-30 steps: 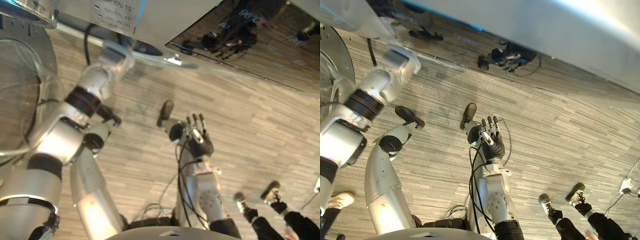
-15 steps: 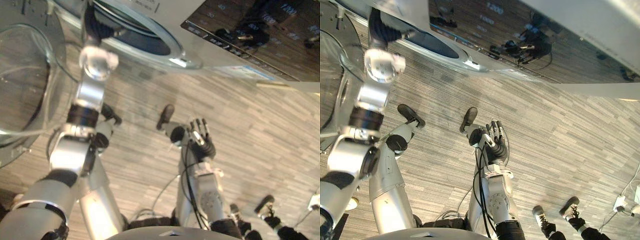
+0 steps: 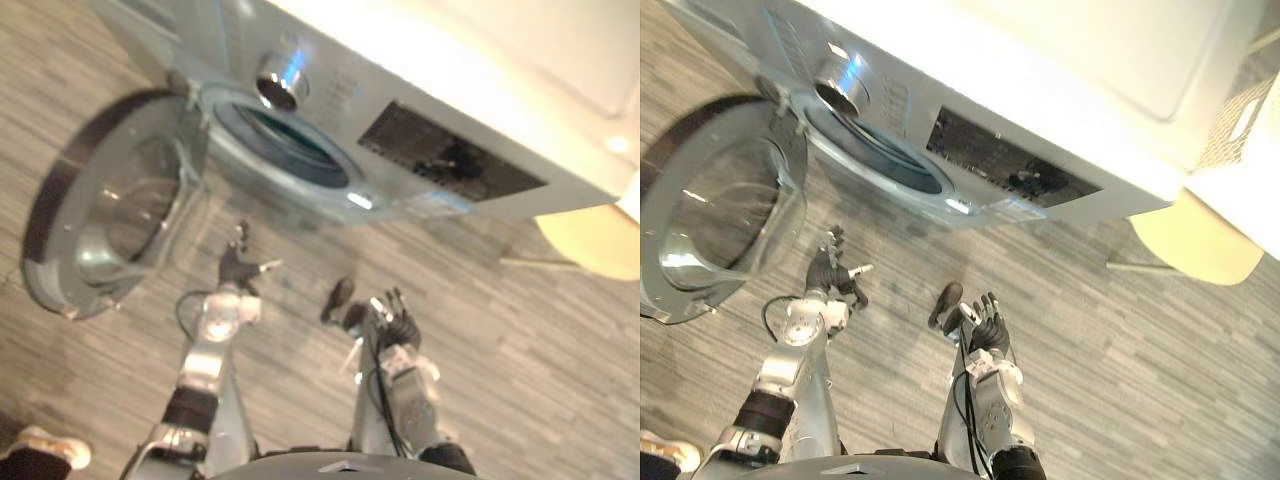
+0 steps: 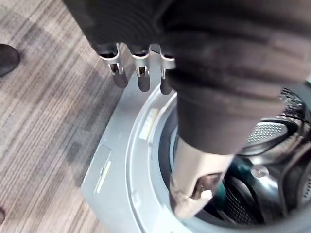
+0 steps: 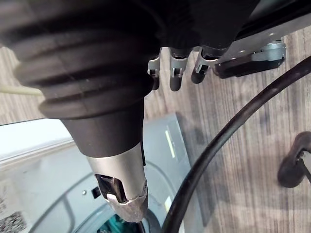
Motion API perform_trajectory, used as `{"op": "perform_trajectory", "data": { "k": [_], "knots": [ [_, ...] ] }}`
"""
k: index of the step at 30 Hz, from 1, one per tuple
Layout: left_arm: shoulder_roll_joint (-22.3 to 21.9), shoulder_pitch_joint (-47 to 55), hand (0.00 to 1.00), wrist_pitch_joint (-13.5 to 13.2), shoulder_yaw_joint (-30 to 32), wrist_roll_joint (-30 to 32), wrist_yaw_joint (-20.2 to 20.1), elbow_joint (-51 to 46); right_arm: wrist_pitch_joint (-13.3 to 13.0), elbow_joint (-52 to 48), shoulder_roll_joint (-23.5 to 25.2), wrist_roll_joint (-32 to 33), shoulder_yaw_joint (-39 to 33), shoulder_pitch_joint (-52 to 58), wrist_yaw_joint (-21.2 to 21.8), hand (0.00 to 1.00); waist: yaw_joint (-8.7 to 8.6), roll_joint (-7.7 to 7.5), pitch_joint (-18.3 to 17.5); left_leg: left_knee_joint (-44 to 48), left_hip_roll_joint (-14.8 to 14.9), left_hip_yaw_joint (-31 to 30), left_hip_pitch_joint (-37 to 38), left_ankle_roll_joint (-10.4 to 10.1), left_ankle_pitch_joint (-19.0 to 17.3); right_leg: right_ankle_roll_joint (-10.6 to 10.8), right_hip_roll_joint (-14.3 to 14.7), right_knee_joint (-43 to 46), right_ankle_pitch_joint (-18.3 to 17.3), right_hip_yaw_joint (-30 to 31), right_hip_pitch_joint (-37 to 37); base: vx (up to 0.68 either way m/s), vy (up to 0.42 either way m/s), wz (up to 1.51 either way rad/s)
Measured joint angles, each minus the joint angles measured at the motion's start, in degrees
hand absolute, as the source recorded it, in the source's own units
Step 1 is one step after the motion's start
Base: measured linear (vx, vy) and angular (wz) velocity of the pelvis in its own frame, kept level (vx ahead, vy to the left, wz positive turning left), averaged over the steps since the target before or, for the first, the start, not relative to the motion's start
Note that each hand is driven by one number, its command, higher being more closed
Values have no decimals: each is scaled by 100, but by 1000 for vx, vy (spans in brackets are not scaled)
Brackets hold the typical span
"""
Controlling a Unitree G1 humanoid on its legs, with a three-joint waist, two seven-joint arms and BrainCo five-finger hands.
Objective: Pick up the laundry basket with both hands and put the clothes into the washing machine.
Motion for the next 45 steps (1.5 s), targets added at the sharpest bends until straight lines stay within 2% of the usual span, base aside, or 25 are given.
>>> {"op": "perform_trajectory", "data": {
  "k": [3, 8, 9, 10, 11, 13, 15, 16, 17, 18, 20, 22, 23, 24, 28, 29, 31, 32, 34, 35, 36, 37, 38, 40, 45],
  "knots": [
    [48, 329, 0, -86, -326, -128, -284, 18, 55, 469, 37, -352, -19, 103, -84, 0, 0, 71, -171, -489, -170, 219, 965, -46, -6, 125, 139, -864, 399, -3, 991, 99, 15, -15],
    [32, 406, 0, -187, -436, -367, -349, 60, 84, 1013, 153, -616, -134, 84, -197, 0, -56, 152, -619, -1064, -405, 556, 1684, -46, 3, 177, 228, -1804, 916, 55, 1693, 92, 59, -20],
    [29, 421, 0, -210, -380, -459, -350, 153, 84, 1141, 169, -699, -132, 53, -220, 0, -38, 158, -677, -1226, -396, 686, 1871, 72, 23, 29, 228, -1616, 846, 61, 1750, 47, 11, -35],
    [35, 415, 0, -252, -229, -566, -347, 353, 98, 1411, 173, -709, -123, -96, -224, 0, -38, 151, -698, -1430, -397, 839, 2185, 149, 120, -154, 176, -721, 638, 57, 1768, 40, -21, -51],
    [44, 500, 0, -258, -135, -648, -336, 532, 95, 1702, 164, -747, -126, -198, -222, 0, -53, 139, -801, -1582, -396, 949, 2454, 157, 155, -190, 108, 59, 496, 20, 1887, 13, -38, -47],
    [26, 784, 0, -258, -60, -665, -338, 597, 88, 2139, 129, -945, -112, -236, -214, 0, -88, 54, -1149, -1678, -460, 1072, 2617, 149, 156, -297, -132, 746, 498, 8, 2044, 18, -85, -33],
    [-38, 935, 0, -255, 69, -673, -332, 803, 83, 2412, 85, -1044, -135, -258, -211, 0, -95, 39, -1399, -1803, -643, 878, 2597, -50, 221, -288, -41, 455, 526, -102, 2127, 3, -55, -24],
    [-158, 1048, 0, -231, 48, -766, -349, 1026, 98, 2693, -42, -1149, -219, -272, -215, 0, -53, 260, -1699, -2302, -808, 336, 2558, -78, 406, -121, 302, -225, 331, 145, 2433, -43, -24, -20],
    [-184, 1147, 0, -226, 60, -832, -345, 1028, 136, 2969, -68, -1150, -285, -311, -236, 0, -72, 117, -1777, -2454, -957, 349, 2687, -17, 724, -35, 291, 148, 66, 461, 2619, 26, -72, -5],
    [-134, 1159, 0, -216, 102, -927, -318, 1048, 174, 3208, -32, -1152, -361, -270, -237, 0, -74, -71, -1913, -2252, -1039, 353, 2570, 26, 721, 263, 357, -409, -241, 829, 2937, 63, -163, -4],
    [-97, 1091, 0, -205, 181, -1103, -281, 1046, 258, 3426, -4, -1153, -354, -380, -247, 0, 11, -173, -1968, -1872, -843, 380, 2274, 36, 715, 429, 688, -1610, -473, 975, 3371, 11, -222, -26],
    [-97, 1084, 0, -192, 169, -1173, -226, 1030, 304, 3541, -14, -1152, -358, -433, -261, 0, 16, -101, -1936, -1659, -629, 341, 2137, 21, 725, 466, 933, -2536, -493, 960, 3738, -108, -165, -37],
    [-126, 1073, 0, -178, 152, -1182, -223, 1036, 311, 3533, -57, -1152, -365, -455, -263, 0, -10, -21, -1893, -1612, -556, 271, 2119, 8, 734, 470, 1021, -2706, -467, 946, 3838, -150, -149, -15],
    [-146, 1073, 0, -165, 52, -1213, -206, 1041, 307, 3529, -116, -1151, -385, -479, -273, 0, -53, 130, -1790, -1614, -427, 131, 2204, -116, 819, 420, 1215, -2874, -336, 926, 4036, -155, -121, 3],
    [-245, 1159, 0, -160, -269, -1212, -205, 1048, 300, 3541, -309, -1153, -597, -416, -367, 0, -50, 397, -1701, -1873, -213, -4, 2385, -433, 1203, 223, 1530, -2913, -163, 930, 4116, -183, -104, -7],
    [-245, 1158, 0, -155, -327, -1212, -204, 1045, 298, 3546, -310, -1153, -706, -412, -371, 0, -54, 384, -1646, -1758, -196, -218, 2298, -537, 1213, 137, 1511, -2898, -108, 933, 4005, -155, -51, -31],
    [-263, 1176, 0, -127, -441, -1217, -234, 1054, 294, 3547, -392, -1153, -886, -370, -378, 0, -95, 432, -1614, -733, -267, -681, 2283, -521, 347, 98, 1398, -2789, -51, 1003, 3890, -77, 17, -30],
    [-270, 1173, 0, -128, -457, -1223, -241, 1055, 297, 3547, -425, -1155, -885, -328, -375, 0, -117, 434, -1612, -522, -336, -813, 2348, -555, 127, 109, 1353, -2758, -45, 1033, 3870, -81, 94, -22],
    [-278, 1194, 0, -136, -456, -1294, -302, 1095, 311, 3539, -504, -1171, -885, -185, -369, 0, -156, 474, -1633, -127, -570, -1307, 2657, -814, -588, 234, 1255, -2751, 49, 1212, 3776, -83, 208, -32],
    [-279, 1197, 0, -143, -456, -1315, -343, 1176, 323, 3536, -533, -1255, -892, -149, -370, 0, -180, 519, -1648, -293, -649, -1431, 2735, -878, -704, 311, 1248, -2763, 97, 1269, 3719, -41, 211, -25],
    [-264, 1180, 0, -143, -452, -1335, -348, 1206, 327, 3530, -533, -1312, -924, -135, -369, 0, -204, 573, -1677, -466, -719, -1458, 2767, -860, -745, 352, 1244, -2805, 143, 1301, 3691, -29, 177, -10],
    [-222, 1179, 0, -143, -453, -1340, -346, 1245, 326, 3493, -524, -1356, -955, -119, -368, 0, -267, 524, -1680, -883, -883, -1438, 2841, -800, -762, 385, 1218, -3020, 333, 1311, 3654, -70, 203, -8],
    [-68, 1131, 0, -144, -458, -1338, -345, 1308, 331, 3413, -446, -1366, -961, -90, -366, 0, -281, 390, -1717, -1253, -1063, -1336, 2826, -654, -585, 370, 1110, -3162, 517, 1372, 3463, -87, 193, -9],
    [161, 1061, 0, -138, -427, -1328, -329, 1424, 320, 3238, -380, -1359, -953, -39, -356, 0, -296, 295, -1713, -1544, -1182, -1142, 2772, -556, -381, 374, 1024, -3272, 754, 1492, 3218, -143, 161, -37],
    [411, 943, 0, -139, -341, -1086, -332, 1251, 324, 2886, -297, -1362, -824, 73, -315, 0, -295, 223, -1696, -1604, -1074, -418, 2807, -516, -371, 433, 1052, -3587, 1199, 2097, 2885, -138, 83, -82]
  ]
}}
